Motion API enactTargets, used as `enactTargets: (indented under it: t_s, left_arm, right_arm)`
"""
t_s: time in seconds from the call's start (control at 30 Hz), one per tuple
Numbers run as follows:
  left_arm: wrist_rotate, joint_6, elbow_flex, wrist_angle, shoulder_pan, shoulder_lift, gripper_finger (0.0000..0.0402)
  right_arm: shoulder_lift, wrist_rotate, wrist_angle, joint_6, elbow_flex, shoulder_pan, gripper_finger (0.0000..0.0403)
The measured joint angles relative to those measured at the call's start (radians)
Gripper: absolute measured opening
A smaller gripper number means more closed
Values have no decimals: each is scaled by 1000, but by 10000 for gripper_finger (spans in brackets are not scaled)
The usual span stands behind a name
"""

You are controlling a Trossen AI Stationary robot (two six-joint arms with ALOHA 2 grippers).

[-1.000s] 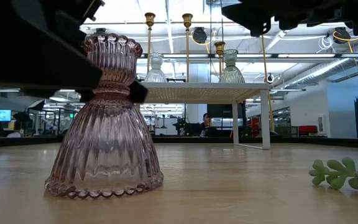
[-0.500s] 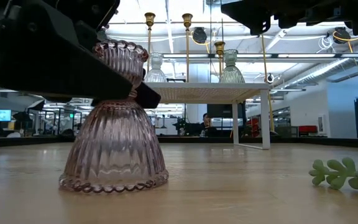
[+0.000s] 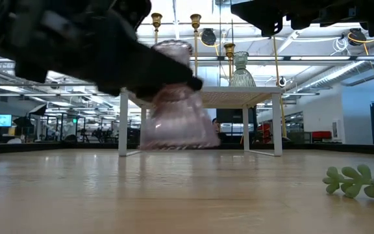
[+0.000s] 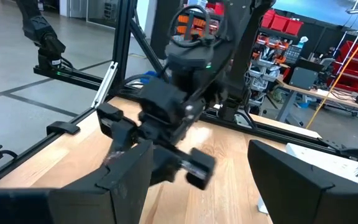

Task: Pick & Place candle stick holders
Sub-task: Put the pink glass candle holder on the shelf

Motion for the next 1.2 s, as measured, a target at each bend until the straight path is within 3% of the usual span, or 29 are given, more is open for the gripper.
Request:
enactTargets:
  t_s: [0.3, 0.63, 0.77, 0.97, 1.07, 1.2]
  left_arm:
    - [-1, 25, 50, 59, 137, 0, 135]
    - [-10, 83, 188, -11, 234, -3, 144]
    - [-102, 82, 241, -128, 246, -17, 136]
    - [-258, 68, 300, -233, 251, -23, 149]
    - [-279, 63, 312, -239, 240, -45, 148]
    - [-394, 25, 324, -263, 222, -84, 135]
  right_arm:
    - [0, 1, 0, 6, 0, 0, 256]
    - [0, 5, -1, 24, 0, 6, 256]
    - [0, 32, 14, -94, 0, 18, 256]
    - [0, 256, 24, -189, 0, 30, 256]
    - [0, 273, 24, -191, 0, 30, 256]
    - [0, 269, 24, -193, 0, 31, 256]
